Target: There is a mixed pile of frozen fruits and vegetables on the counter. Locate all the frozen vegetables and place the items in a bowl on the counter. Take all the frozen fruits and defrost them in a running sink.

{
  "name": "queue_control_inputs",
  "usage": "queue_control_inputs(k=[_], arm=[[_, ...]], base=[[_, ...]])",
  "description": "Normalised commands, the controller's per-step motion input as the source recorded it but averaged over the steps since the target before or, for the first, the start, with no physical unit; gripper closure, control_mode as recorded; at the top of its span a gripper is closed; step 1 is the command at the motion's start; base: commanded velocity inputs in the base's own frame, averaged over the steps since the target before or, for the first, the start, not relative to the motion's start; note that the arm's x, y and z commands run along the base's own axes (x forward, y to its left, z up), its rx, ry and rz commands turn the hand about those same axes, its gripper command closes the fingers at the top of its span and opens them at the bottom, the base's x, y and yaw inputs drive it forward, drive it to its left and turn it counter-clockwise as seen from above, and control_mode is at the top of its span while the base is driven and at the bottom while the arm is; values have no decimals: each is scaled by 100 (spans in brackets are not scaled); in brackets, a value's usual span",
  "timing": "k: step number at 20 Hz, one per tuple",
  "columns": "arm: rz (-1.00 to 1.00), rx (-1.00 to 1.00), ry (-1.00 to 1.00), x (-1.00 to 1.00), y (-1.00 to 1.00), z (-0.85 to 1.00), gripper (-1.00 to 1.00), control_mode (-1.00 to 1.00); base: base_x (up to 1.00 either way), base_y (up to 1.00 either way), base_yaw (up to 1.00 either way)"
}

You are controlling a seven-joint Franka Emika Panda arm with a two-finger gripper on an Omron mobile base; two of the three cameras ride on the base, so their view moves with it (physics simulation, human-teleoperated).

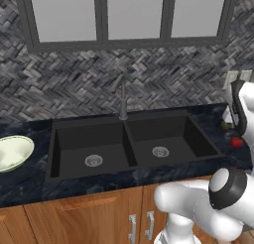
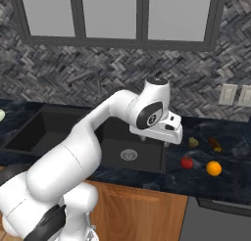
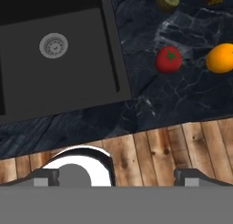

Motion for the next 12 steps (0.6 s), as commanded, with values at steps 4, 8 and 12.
queue_control_inputs(k=[4,8,12], arm=[[0,0,0,0,-35,-1,-100,-100],[0,0,0,0,-41,0,-100,-100],[0,0,0,0,-37,0,-100,-100]], base=[[0,0,0],[0,0,0],[0,0,0]])
